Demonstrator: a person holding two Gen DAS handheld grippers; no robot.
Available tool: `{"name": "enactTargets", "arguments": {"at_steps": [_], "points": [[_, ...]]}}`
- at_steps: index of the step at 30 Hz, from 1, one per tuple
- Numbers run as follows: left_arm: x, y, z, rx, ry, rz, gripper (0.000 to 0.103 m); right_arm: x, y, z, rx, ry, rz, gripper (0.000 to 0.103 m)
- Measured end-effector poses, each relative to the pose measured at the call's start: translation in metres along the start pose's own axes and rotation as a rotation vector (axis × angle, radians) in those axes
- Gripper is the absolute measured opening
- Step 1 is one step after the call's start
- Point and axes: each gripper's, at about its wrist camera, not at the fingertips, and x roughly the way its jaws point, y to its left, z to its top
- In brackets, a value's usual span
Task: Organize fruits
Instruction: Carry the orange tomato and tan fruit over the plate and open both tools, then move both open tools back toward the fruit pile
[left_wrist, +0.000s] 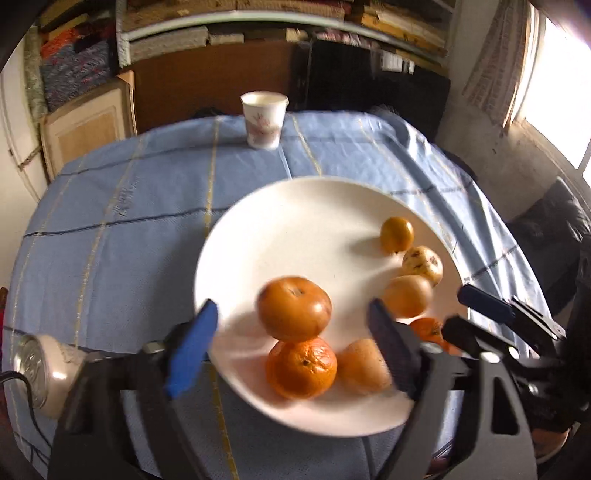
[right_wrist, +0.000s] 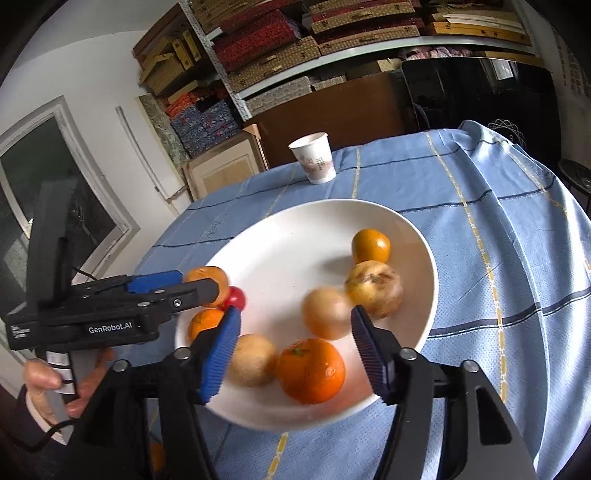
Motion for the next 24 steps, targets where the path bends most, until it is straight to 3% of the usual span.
{"name": "enactTargets", "arguments": {"at_steps": [4, 6, 13, 21, 24], "points": [[-0.034, -0.003, -0.021, 0.019, -0.073, 0.033, 0.098, -0.022, 0.016, -0.006, -0.063, -0.045, -0.025, 0.095], [-0.054, -0.004, -0.038, 0.033, -0.112, 0.06, 0.098, -0.028, 0.024, -0.009, -0.091, -0.064, -0.042, 0.097], [-0.104, 0.007, -0.098, -0.013, -0.222, 0.051, 0.098, -0.04, 0.045, -0.028, -0.16, -0.066, -0.069, 0.097], [-0.128, 0.033, -0.149, -0.164, -0.227, 0.026, 0.099, -0.057, 0.056, -0.049, -0.166, -0.079, -0.059, 0.097], [-0.135, 0.034, -0.163, -0.169, -0.241, 0.048, 0.098, -0.061, 0.059, -0.055, -0.174, -0.082, -0.056, 0.097]]}}
